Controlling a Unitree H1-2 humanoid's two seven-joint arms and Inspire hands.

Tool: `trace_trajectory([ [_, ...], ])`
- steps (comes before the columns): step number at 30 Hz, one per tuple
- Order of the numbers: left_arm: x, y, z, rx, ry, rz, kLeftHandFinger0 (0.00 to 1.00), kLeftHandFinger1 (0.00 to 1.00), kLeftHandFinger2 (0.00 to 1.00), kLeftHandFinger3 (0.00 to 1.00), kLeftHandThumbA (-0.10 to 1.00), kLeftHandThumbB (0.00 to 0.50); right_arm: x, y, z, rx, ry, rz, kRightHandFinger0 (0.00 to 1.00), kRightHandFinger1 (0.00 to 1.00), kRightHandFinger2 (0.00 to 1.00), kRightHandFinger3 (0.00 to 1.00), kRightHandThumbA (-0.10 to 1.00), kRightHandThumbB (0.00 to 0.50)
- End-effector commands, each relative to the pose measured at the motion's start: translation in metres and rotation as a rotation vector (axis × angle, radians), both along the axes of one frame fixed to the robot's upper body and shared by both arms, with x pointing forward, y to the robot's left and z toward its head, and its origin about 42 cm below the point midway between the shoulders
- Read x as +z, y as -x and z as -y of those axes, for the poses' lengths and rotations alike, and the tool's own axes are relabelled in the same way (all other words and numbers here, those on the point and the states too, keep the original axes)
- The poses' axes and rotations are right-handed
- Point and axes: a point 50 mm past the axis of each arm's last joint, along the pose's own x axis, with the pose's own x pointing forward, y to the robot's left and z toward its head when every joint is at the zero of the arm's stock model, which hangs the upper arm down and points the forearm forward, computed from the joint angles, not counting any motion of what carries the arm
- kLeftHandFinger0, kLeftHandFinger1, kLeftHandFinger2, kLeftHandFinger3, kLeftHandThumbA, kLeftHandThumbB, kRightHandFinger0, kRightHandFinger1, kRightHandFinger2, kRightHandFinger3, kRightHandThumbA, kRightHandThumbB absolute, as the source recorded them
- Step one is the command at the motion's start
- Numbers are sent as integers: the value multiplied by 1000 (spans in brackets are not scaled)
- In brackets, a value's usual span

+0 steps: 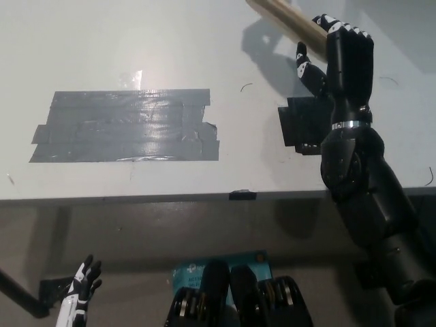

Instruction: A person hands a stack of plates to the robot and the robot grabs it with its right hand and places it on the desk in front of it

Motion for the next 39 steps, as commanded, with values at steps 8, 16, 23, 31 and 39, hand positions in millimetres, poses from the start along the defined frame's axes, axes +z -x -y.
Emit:
trace_trajectory([
  [8,4,-6,-3,-7,-8,56,1000,1000,1000,1000,1000,238,43,-3,3,95,-12,144,0,0,112,214,757,15],
  [16,6,-10,-4,-9,-13,61,1000,1000,1000,1000,1000,207,69,8,26,63,-12,251,0,5,249,34,744,9],
  [23,10,-15,-9,-17,-11,72,1000,1000,1000,1000,1000,178,99,25,53,46,24,318,0,0,218,42,760,45],
  [31,10,-16,-11,-12,-12,70,1000,1000,1000,1000,1000,179,92,32,81,19,147,292,0,0,90,34,571,44],
  [39,9,-15,-11,-8,-6,67,1000,1000,1000,1000,1000,168,39,16,83,77,390,229,0,0,67,117,492,50],
])
